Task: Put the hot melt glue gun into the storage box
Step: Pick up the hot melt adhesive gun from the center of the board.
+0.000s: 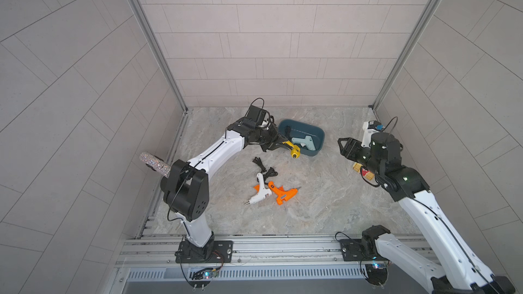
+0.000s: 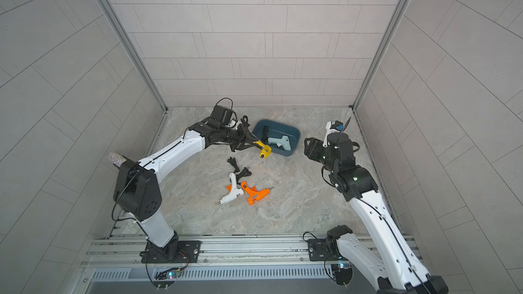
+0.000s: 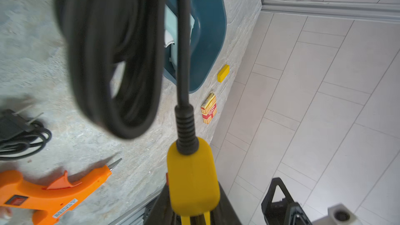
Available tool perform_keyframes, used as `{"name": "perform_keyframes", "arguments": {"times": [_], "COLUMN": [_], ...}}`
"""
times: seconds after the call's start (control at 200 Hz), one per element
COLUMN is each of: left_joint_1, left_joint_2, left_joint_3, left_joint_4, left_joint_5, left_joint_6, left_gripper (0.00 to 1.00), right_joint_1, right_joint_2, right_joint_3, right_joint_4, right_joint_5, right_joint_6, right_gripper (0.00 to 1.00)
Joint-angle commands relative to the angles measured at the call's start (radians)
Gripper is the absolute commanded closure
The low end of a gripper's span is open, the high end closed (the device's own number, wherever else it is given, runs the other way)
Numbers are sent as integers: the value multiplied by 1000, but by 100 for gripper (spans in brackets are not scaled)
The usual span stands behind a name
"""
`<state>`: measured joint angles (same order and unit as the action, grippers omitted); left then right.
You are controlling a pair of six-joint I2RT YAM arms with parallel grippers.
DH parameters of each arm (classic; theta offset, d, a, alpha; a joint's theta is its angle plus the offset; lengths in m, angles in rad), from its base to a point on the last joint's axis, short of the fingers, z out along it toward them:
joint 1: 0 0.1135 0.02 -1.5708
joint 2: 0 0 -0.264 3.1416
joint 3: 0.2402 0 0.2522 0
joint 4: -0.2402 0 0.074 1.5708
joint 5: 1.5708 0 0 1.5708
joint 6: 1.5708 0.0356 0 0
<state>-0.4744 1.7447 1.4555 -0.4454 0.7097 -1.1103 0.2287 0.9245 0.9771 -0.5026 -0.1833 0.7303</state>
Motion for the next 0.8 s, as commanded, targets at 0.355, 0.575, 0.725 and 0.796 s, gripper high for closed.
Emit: {"name": "perform_keyframes", "arguments": {"times": [0.355,0.575,0.725,0.796], "left_joint_1": [-45,-69,-78,-82], "left_joint_2": [-24,-2,4,6], "left_joint_3": [13,25,27,26], "left_joint_4": [93,128,138,141], "left_joint_5": [-105,-120,-125,-125], "left_joint_6": [245,248,245,244], "left_gripper": [100,100,100,100], "right_joint_1": [15,68,89,93], "right_joint_2": [300,381,411,427], "right_joint_3": [-12,17,23,26], "right_joint_4": [266,224,158,149], "right_joint_5": [-644,-671,-668,-669], "right_joint_6": [532,555,534,533], "right_gripper": [29,27,28,28]}}
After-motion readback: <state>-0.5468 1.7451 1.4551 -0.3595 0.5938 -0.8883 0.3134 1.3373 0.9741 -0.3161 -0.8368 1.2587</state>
